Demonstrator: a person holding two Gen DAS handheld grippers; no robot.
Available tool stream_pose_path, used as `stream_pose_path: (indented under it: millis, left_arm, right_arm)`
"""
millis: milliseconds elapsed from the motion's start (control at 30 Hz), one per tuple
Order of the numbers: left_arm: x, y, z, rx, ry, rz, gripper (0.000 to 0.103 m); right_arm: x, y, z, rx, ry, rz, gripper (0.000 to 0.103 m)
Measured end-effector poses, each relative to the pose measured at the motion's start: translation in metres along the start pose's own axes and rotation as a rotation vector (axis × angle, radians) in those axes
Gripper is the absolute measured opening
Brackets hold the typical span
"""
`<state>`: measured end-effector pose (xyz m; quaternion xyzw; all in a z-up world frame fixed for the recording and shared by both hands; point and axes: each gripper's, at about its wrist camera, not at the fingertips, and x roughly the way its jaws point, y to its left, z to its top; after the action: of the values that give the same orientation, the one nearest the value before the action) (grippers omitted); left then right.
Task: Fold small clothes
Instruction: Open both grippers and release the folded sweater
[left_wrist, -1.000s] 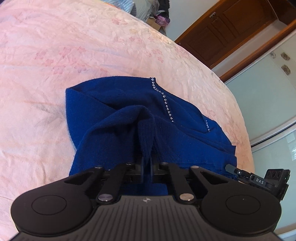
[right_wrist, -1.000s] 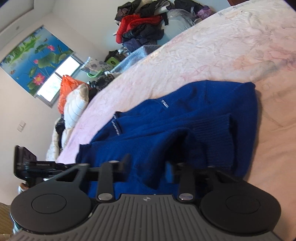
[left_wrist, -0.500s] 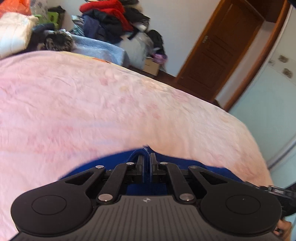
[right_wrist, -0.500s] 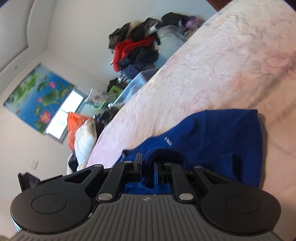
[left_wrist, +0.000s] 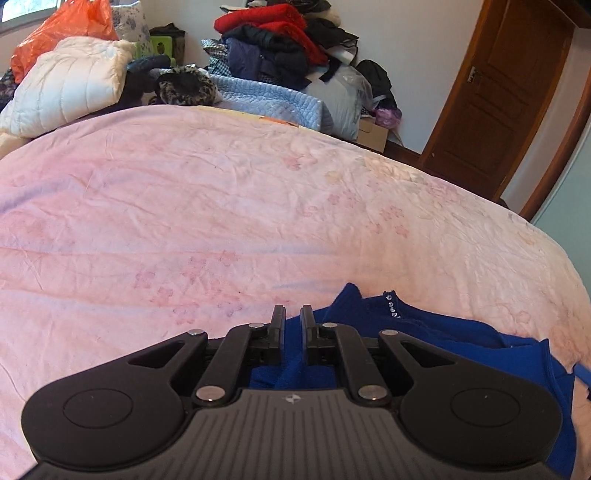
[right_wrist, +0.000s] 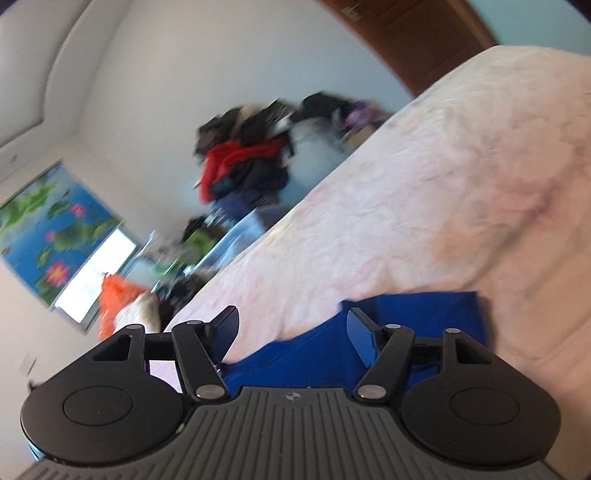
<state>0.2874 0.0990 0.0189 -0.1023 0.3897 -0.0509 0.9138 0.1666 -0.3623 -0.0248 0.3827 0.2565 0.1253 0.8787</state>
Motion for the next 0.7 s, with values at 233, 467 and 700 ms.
stream_pose_path:
  millis: [233,467,700]
  left_arm:
    - [0.008,-0.014,-0.025,0.067,0.070,-0.012,0.008]
    - [0.014,-0.019,-0.030,0.091,0.071,-0.041,0.008]
    - [0.029,-0.009,-0.032,0.045,0.076,0.035,0.008]
  right_arm:
    - [0.026,0.010,-0.013,-0.124,0.023,-0.290,0.070]
    - [0.005,0.017,-0.007,-0.149,-0.087,-0.262,0.078]
    - [0.043,0.020,-0.023,-0.195,0.073,-0.345,0.083]
